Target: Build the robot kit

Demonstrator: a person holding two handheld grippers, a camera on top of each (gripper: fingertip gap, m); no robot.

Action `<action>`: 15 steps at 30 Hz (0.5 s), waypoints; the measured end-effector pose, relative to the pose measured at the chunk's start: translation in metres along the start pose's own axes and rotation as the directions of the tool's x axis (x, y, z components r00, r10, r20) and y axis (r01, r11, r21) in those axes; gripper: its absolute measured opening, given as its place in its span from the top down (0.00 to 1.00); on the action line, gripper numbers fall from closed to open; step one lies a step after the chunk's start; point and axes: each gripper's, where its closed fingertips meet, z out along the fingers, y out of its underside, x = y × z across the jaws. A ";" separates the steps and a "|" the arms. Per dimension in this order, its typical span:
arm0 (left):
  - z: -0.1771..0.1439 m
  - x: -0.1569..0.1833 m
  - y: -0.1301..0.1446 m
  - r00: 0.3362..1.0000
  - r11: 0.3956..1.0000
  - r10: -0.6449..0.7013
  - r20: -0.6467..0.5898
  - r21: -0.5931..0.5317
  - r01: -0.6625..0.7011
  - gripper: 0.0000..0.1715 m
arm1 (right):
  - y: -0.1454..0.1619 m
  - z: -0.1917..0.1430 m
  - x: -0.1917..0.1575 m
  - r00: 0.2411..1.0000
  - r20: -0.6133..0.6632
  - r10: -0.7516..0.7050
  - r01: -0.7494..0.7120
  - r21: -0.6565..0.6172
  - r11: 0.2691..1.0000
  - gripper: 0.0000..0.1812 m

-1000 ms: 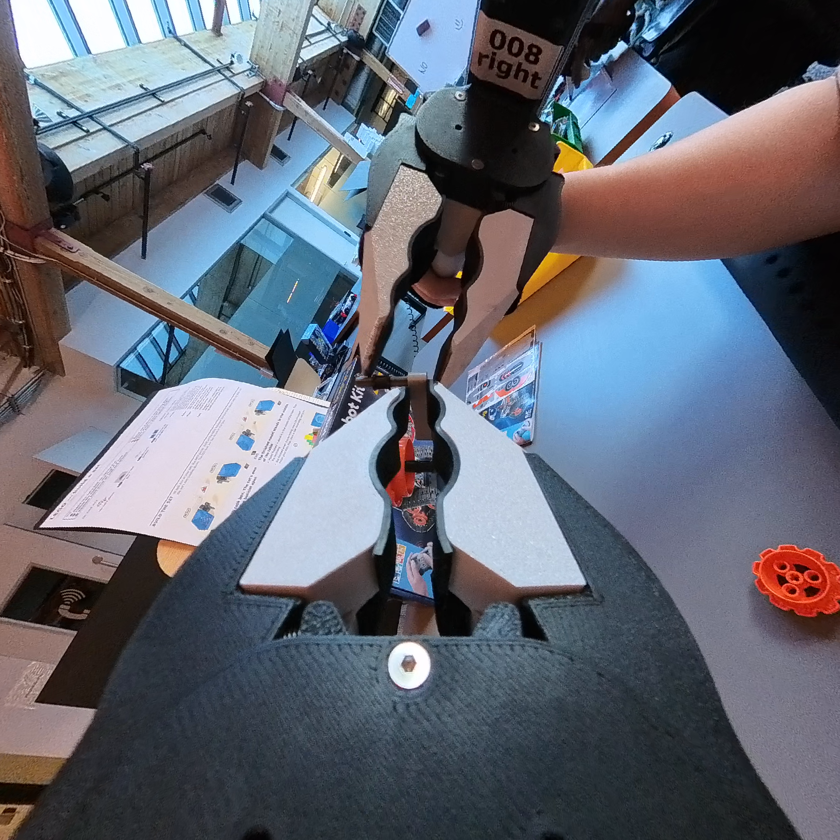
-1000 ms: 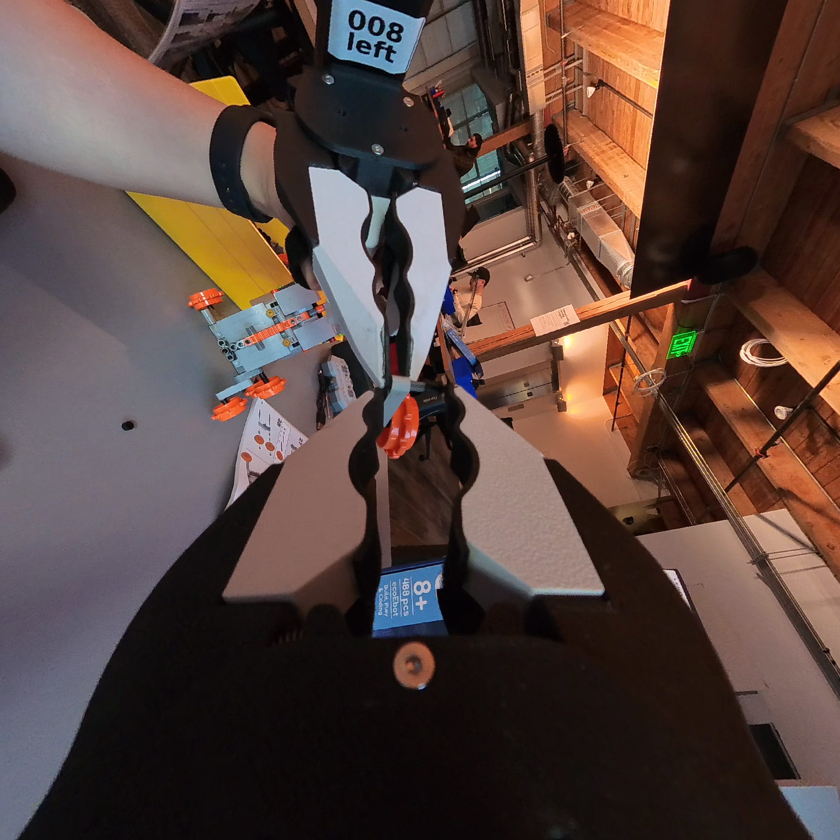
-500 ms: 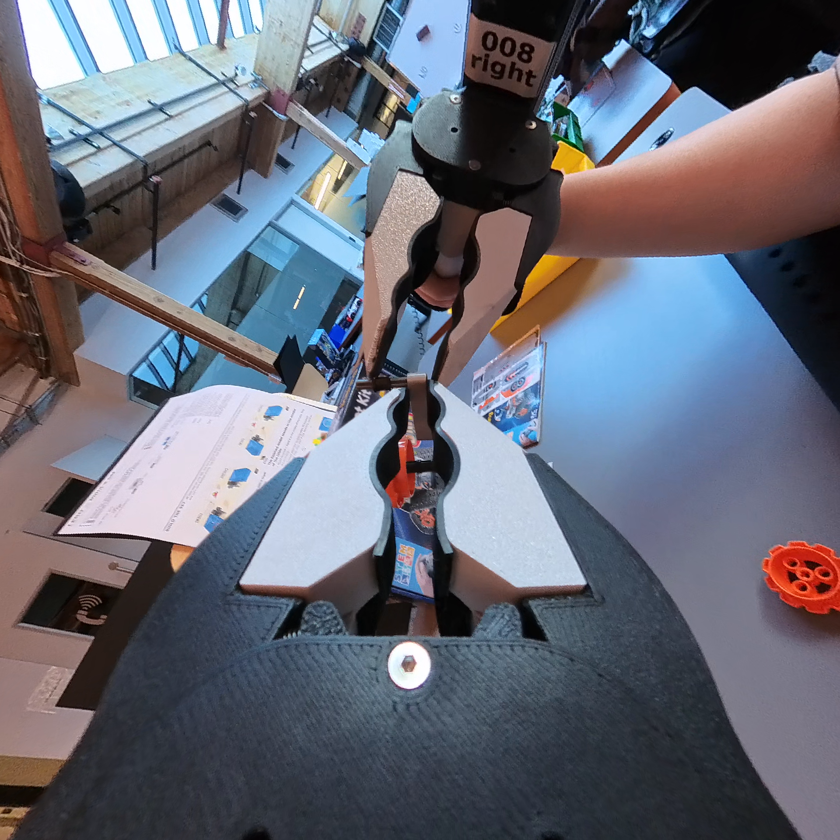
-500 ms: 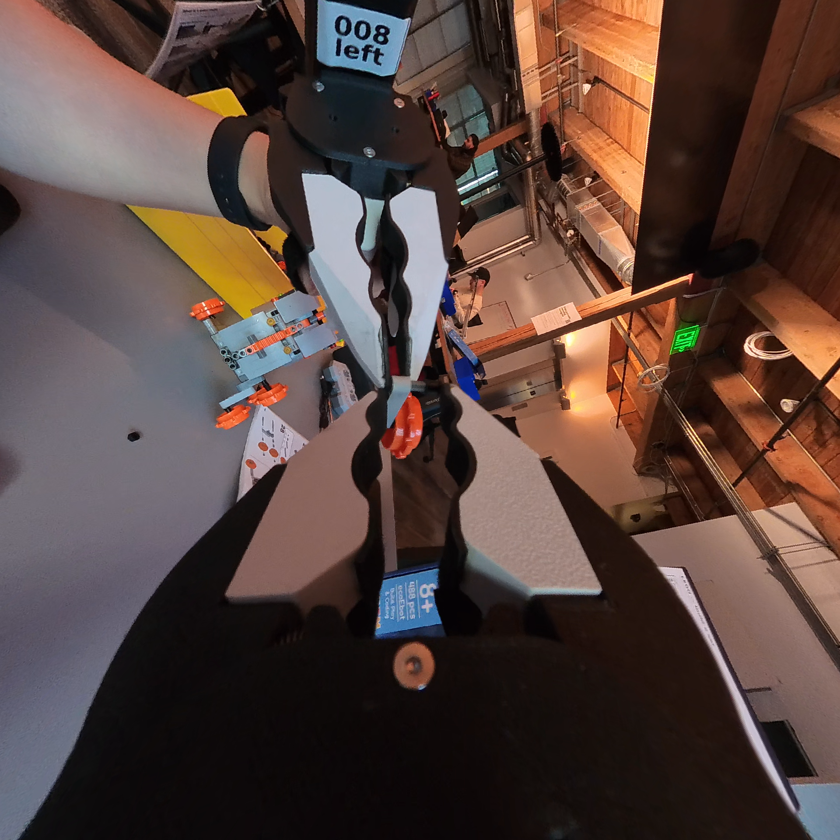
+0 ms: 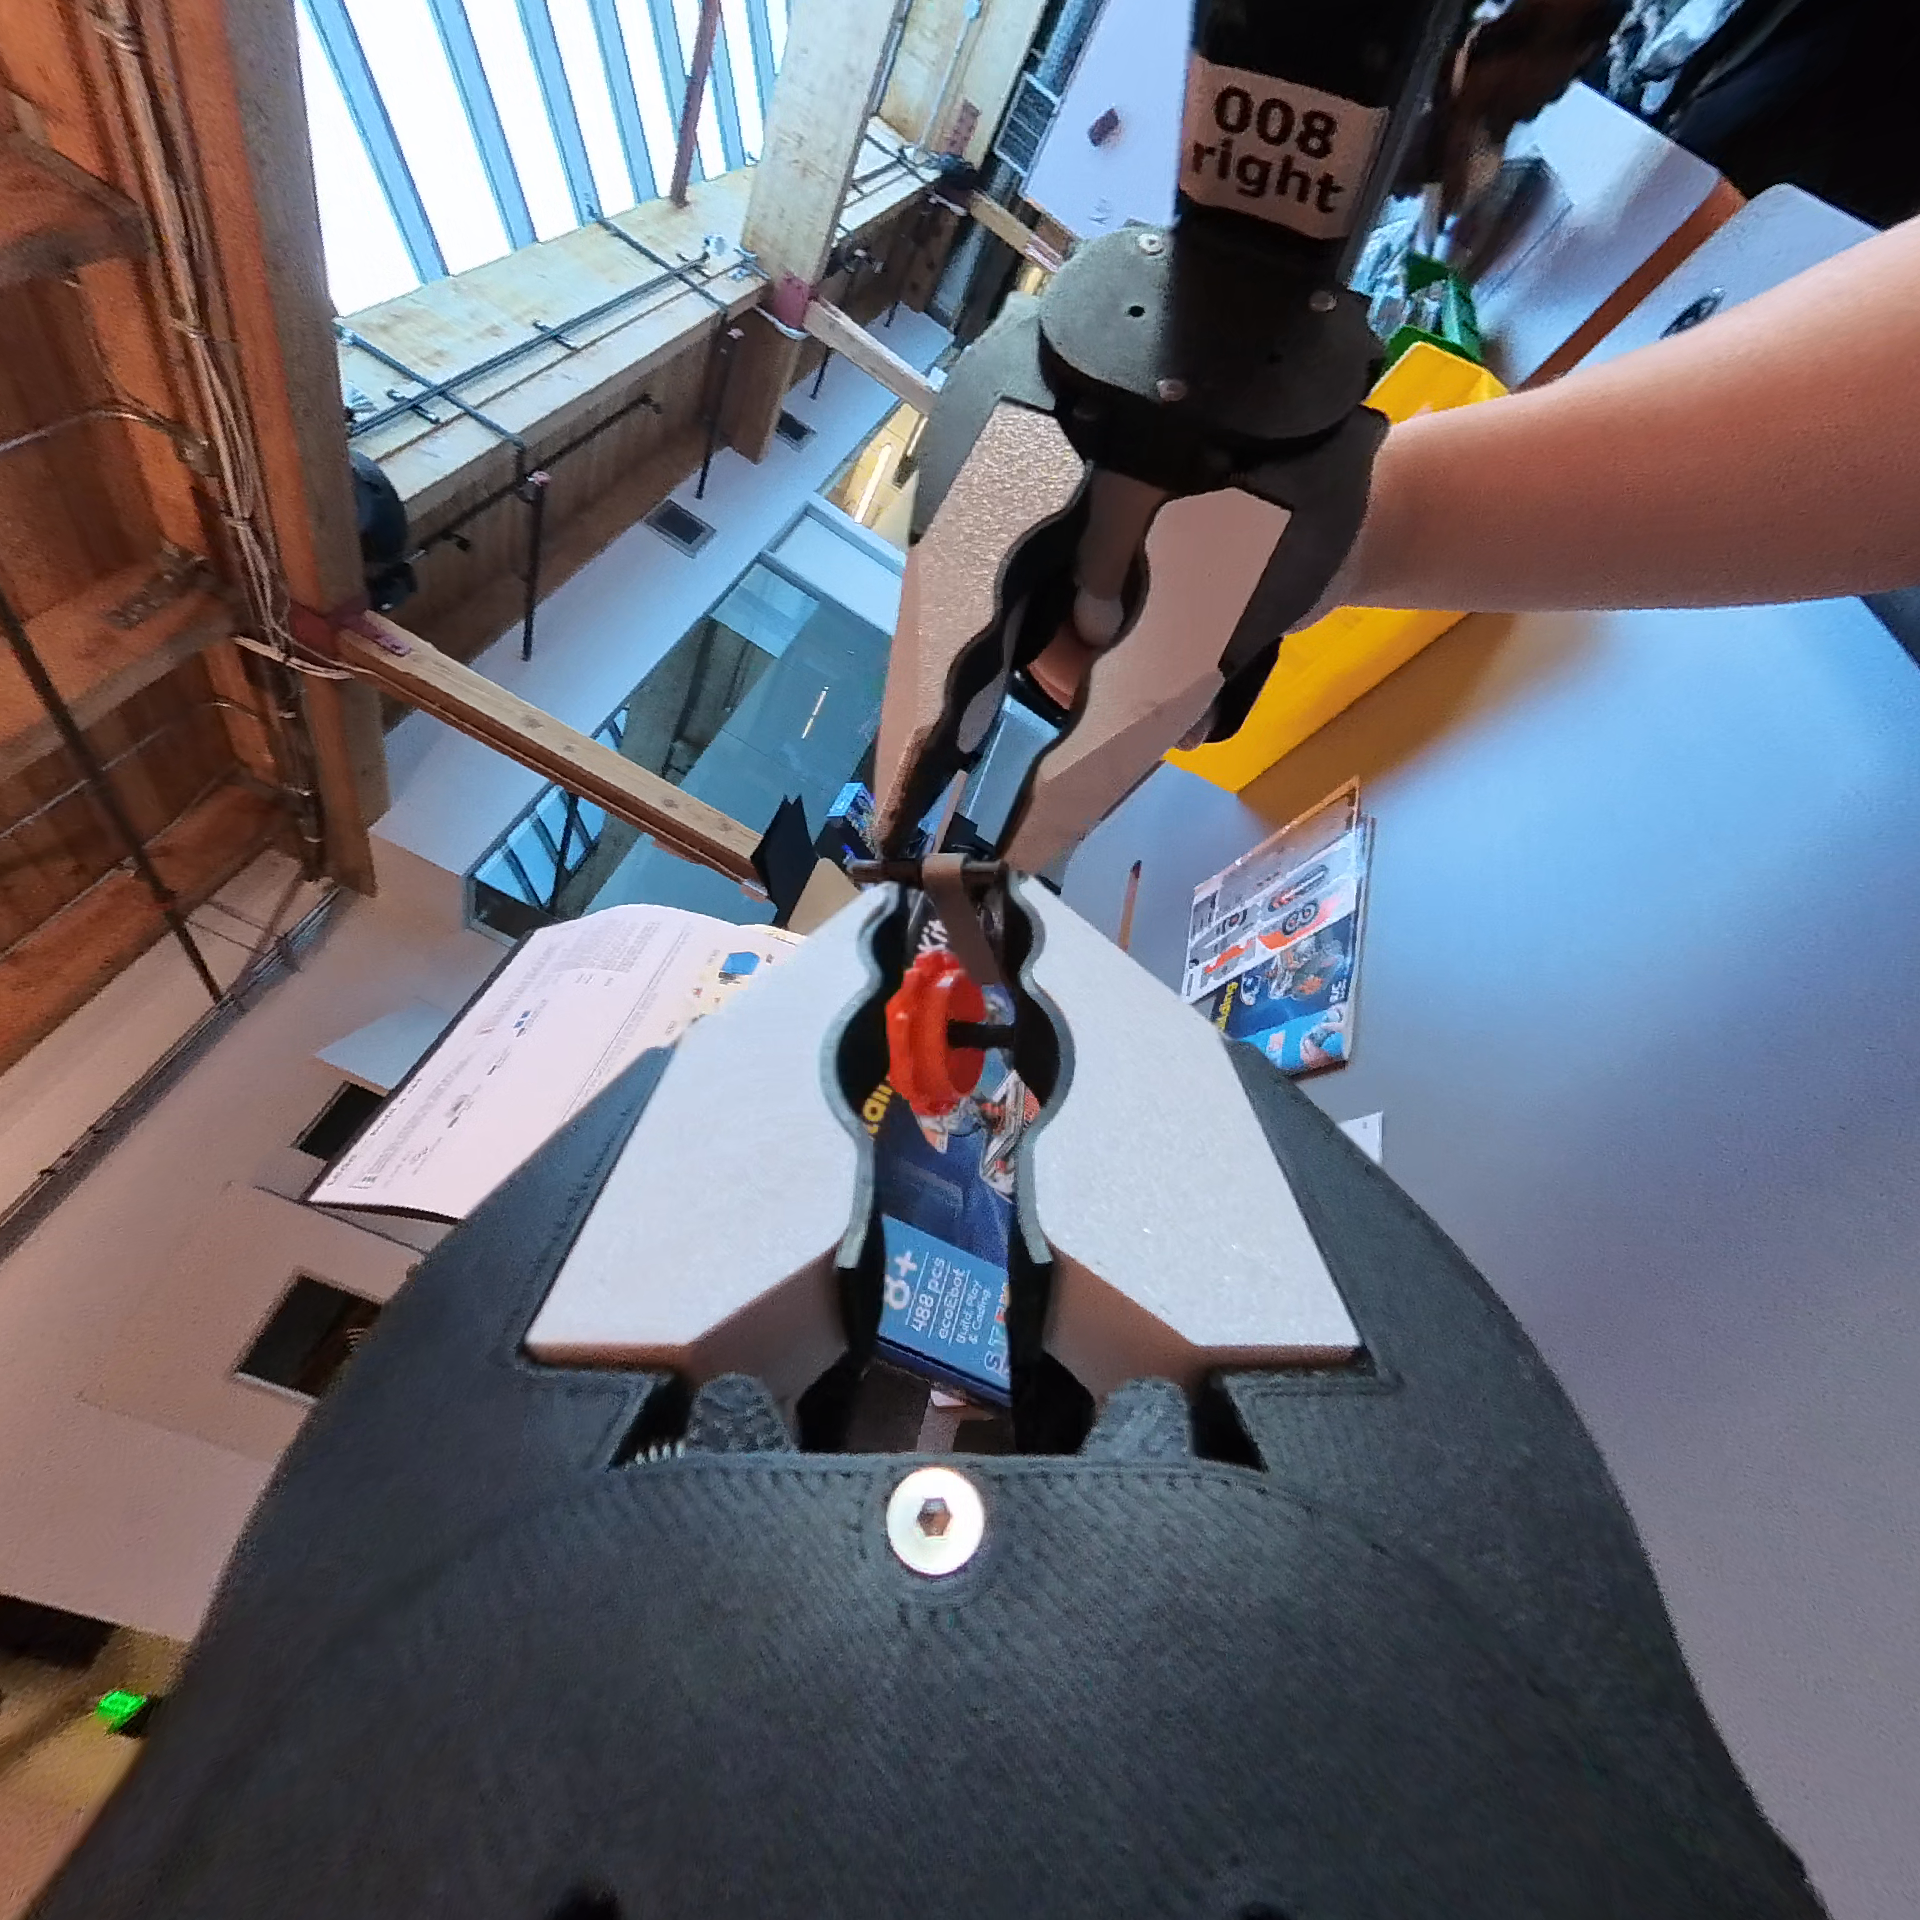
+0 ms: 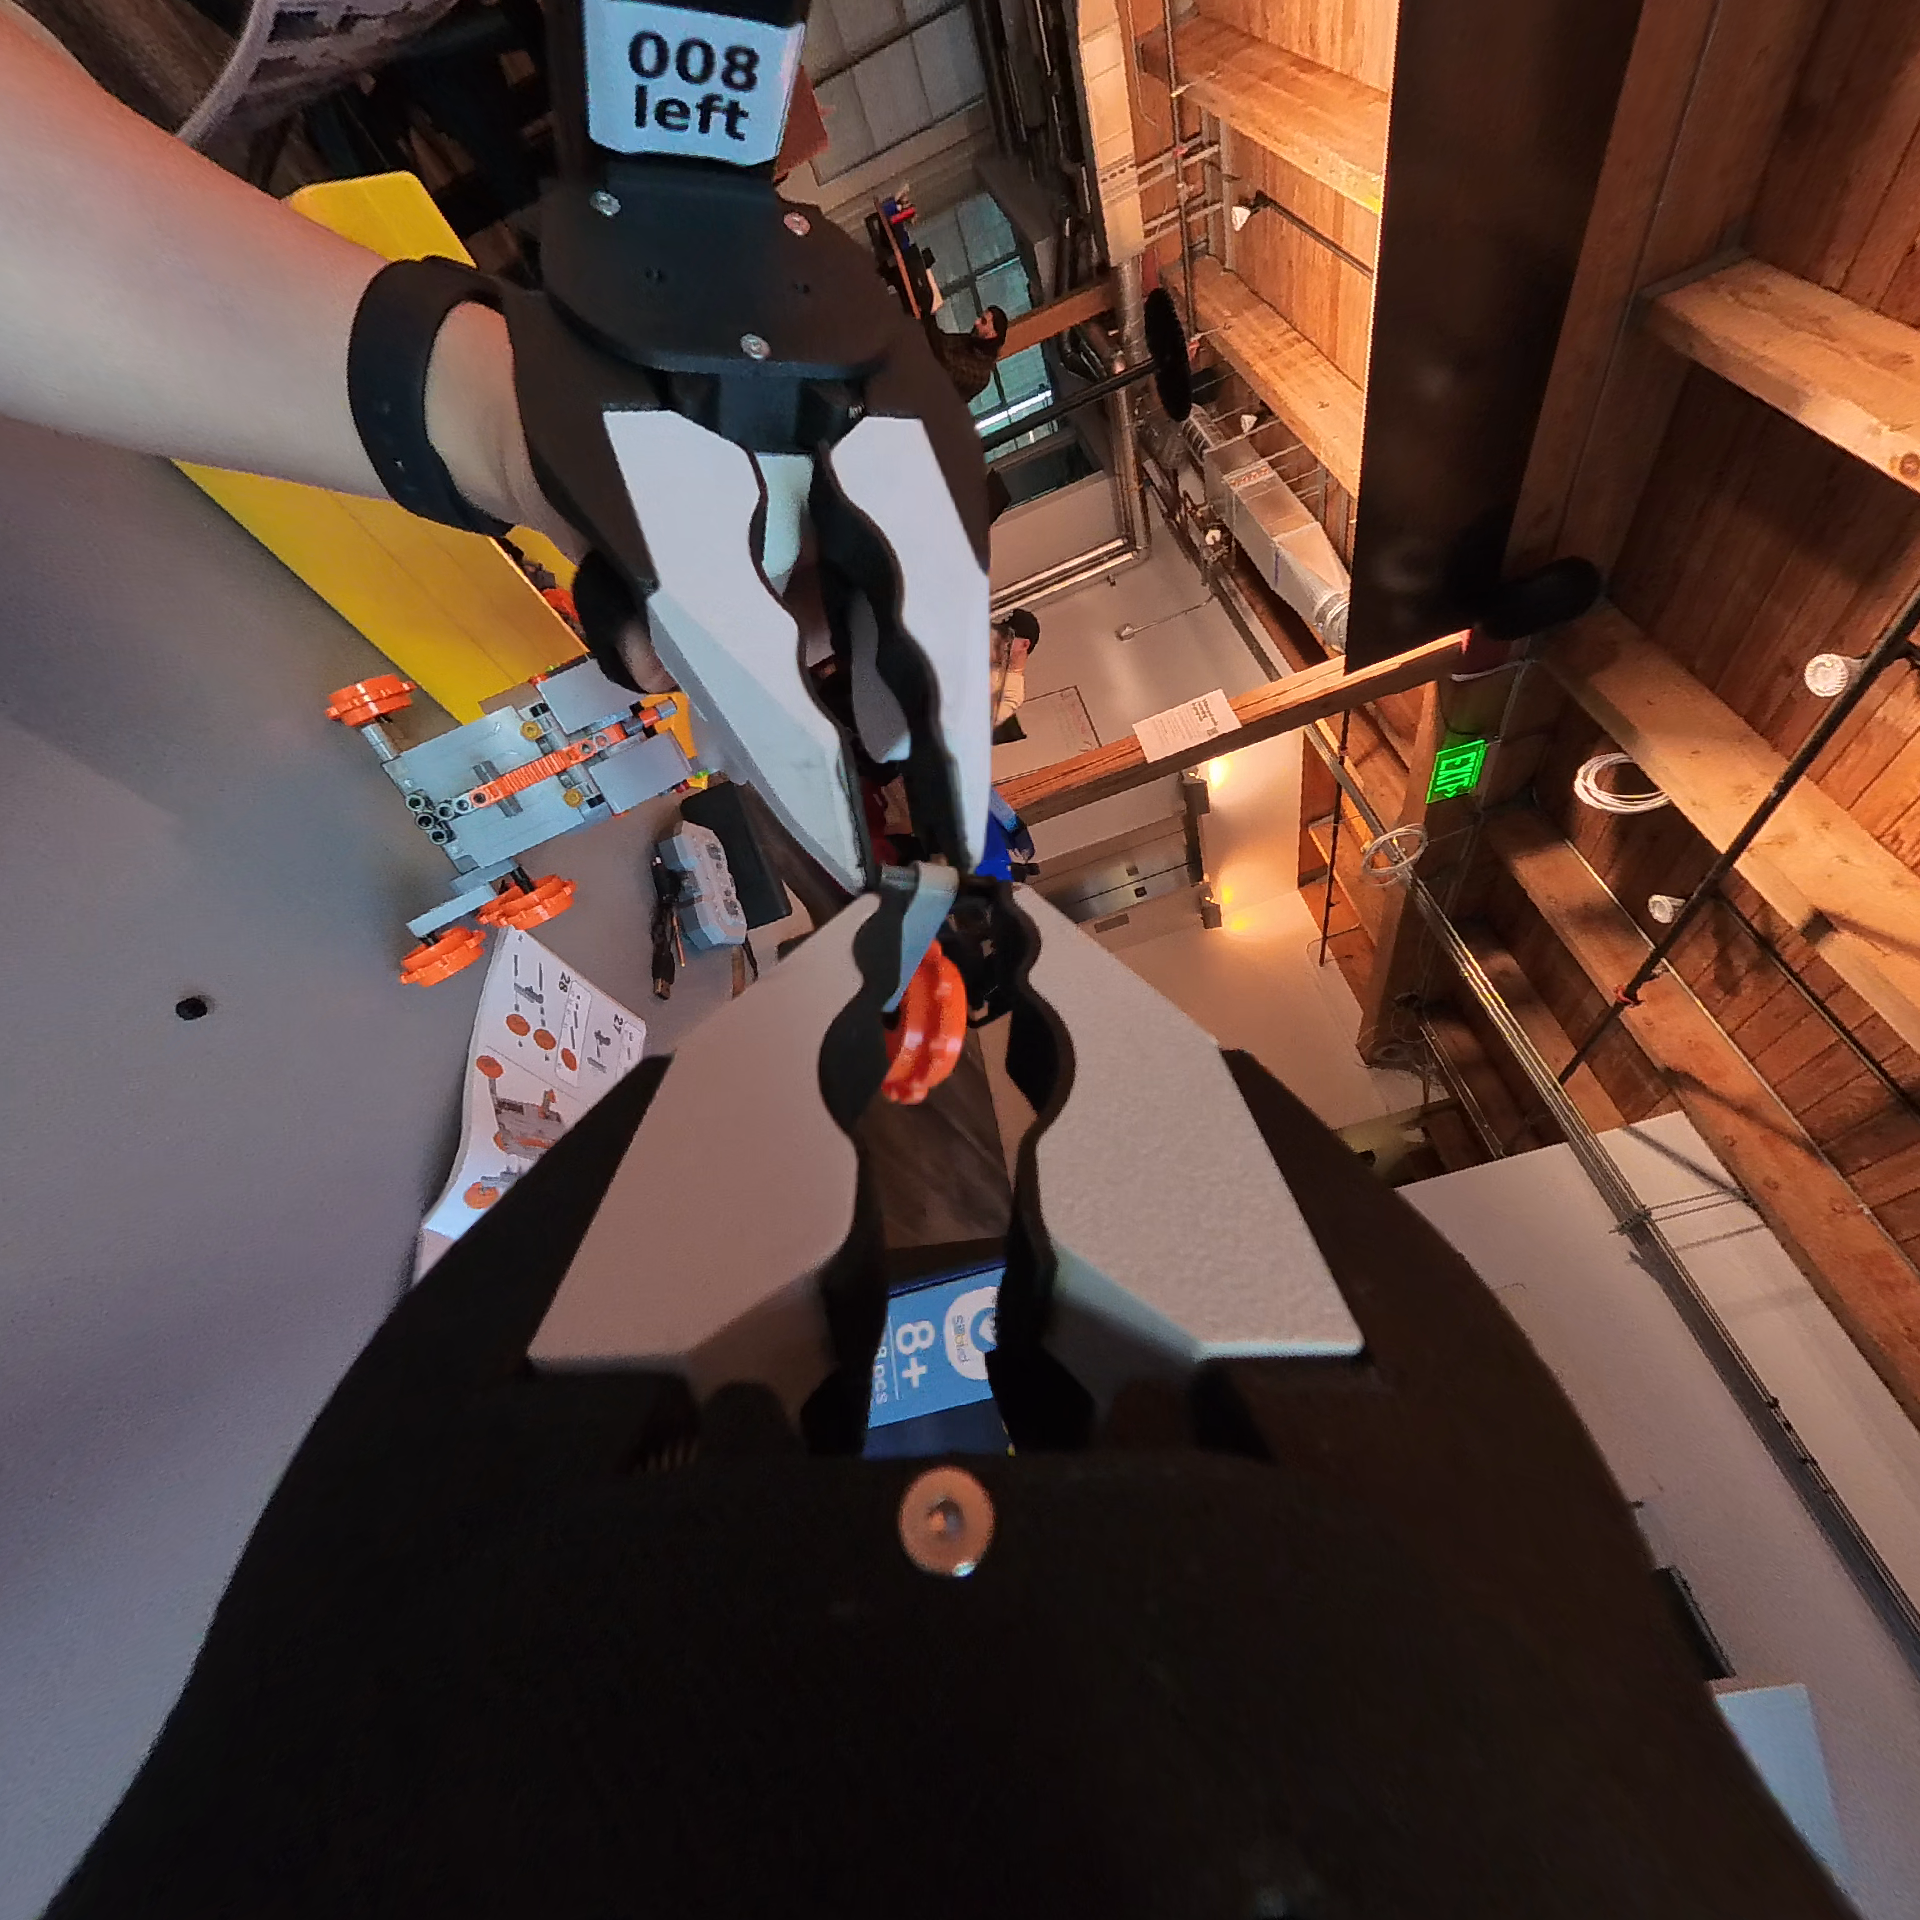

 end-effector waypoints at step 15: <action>-0.001 0.003 -0.005 1.000 0.999 0.000 -0.015 0.033 0.000 0.88 | -0.005 -0.001 -0.004 0.999 0.027 0.019 -0.020 0.039 0.999 0.92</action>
